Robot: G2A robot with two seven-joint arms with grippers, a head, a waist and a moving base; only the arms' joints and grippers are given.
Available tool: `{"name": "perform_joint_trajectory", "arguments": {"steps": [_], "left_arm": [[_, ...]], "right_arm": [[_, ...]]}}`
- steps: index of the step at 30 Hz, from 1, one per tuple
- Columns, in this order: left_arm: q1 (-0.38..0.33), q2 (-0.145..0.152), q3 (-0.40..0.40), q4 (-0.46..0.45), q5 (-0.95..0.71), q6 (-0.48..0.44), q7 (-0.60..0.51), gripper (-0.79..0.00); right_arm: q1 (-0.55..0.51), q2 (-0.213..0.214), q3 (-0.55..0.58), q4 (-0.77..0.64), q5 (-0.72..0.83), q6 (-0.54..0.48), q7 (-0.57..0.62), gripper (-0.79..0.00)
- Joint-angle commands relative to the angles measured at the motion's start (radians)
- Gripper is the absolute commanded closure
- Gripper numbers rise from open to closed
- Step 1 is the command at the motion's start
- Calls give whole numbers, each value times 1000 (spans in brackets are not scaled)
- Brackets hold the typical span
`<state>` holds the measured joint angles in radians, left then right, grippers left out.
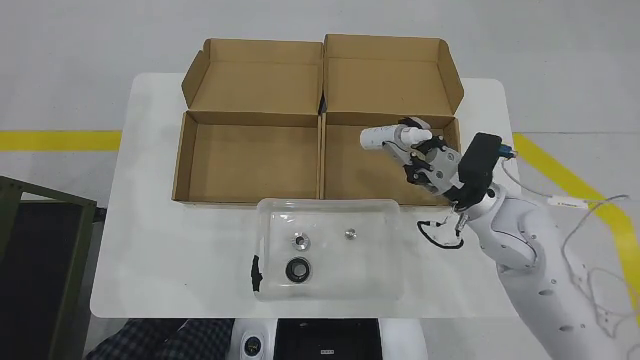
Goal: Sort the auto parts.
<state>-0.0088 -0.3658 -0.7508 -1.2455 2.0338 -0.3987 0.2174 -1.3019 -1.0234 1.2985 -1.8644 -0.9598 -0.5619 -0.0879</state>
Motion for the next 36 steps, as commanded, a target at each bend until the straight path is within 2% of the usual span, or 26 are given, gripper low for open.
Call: {"name": "perform_joint_trajectory", "arguments": {"steps": [1, 15, 25, 36], "left_arm": [[0, 0, 0, 0, 0, 0, 0, -785], [0, 0, 0, 0, 0, 0, 0, -785], [0, 0, 0, 0, 0, 0, 0, -785], [0, 0, 0, 0, 0, 0, 0, -785]], "right_arm": [[13, -4, -17, 14, -24, 17, 2, 0], [133, -39, -159, 142, -168, 123, 71, 0], [234, -75, -268, 255, -199, 176, 132, 0], [315, -109, -340, 366, -221, 204, 193, 0]]}}
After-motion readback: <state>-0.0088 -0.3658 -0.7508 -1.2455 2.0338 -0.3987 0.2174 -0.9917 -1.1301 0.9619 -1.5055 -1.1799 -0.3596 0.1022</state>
